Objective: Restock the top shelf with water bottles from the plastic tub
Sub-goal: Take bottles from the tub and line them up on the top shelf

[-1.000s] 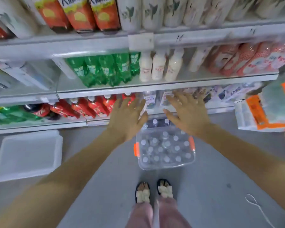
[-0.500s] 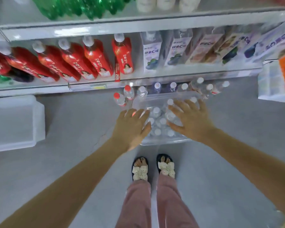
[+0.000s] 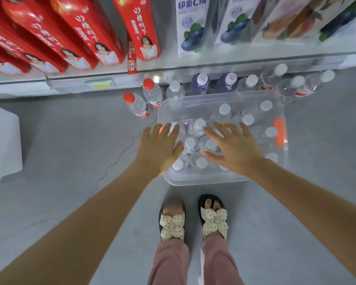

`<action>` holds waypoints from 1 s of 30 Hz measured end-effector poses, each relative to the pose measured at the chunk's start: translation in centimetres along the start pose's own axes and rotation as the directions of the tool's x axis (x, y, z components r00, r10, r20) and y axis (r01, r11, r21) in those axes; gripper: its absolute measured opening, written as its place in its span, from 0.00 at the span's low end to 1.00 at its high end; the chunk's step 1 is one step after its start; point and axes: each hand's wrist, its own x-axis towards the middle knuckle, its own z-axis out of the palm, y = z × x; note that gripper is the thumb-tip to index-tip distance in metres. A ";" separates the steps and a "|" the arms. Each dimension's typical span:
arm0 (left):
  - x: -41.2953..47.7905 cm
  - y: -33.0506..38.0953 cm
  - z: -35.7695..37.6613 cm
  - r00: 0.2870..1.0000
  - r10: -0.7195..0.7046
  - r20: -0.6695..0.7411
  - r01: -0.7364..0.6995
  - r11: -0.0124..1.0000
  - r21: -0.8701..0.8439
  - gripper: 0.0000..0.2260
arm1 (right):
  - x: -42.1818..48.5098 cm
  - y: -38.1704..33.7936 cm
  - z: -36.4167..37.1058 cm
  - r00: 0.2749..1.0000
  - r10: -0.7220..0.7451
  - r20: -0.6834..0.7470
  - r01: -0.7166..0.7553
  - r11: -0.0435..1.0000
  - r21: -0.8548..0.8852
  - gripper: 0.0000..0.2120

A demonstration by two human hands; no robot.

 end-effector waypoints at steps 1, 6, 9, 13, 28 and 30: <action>0.7 0.0 0.7 1.000 0.002 0.011 -0.001 1.000 -0.026 0.25 | 0.8 0.0 0.7 1.000 -0.012 -0.012 0.012 1.000 -0.003 0.31; 4.1 -0.1 3.9 0.998 -0.007 0.064 0.006 1.000 0.018 0.24 | 4.8 0.3 4.1 0.997 -0.047 -0.058 0.046 0.999 -0.013 0.32; 5.8 0.0 5.0 0.989 -0.080 0.121 0.093 0.990 -0.107 0.25 | 6.8 0.8 5.1 0.998 -0.050 -0.040 0.049 0.998 -0.042 0.33; 7.5 0.3 6.5 0.974 -0.147 0.171 0.203 0.903 -0.379 0.27 | 8.6 1.3 6.2 0.999 -0.033 0.001 0.033 0.999 0.002 0.35; 11.0 -0.2 10.7 0.879 -0.392 0.271 0.412 0.340 -0.846 0.32 | 12.7 1.5 9.7 0.935 0.306 0.180 -0.326 0.542 0.775 0.30; 11.3 -0.2 11.3 0.865 -0.393 0.311 0.446 0.319 -0.837 0.33 | 13.0 1.6 10.1 0.934 0.292 0.206 -0.337 0.528 0.780 0.31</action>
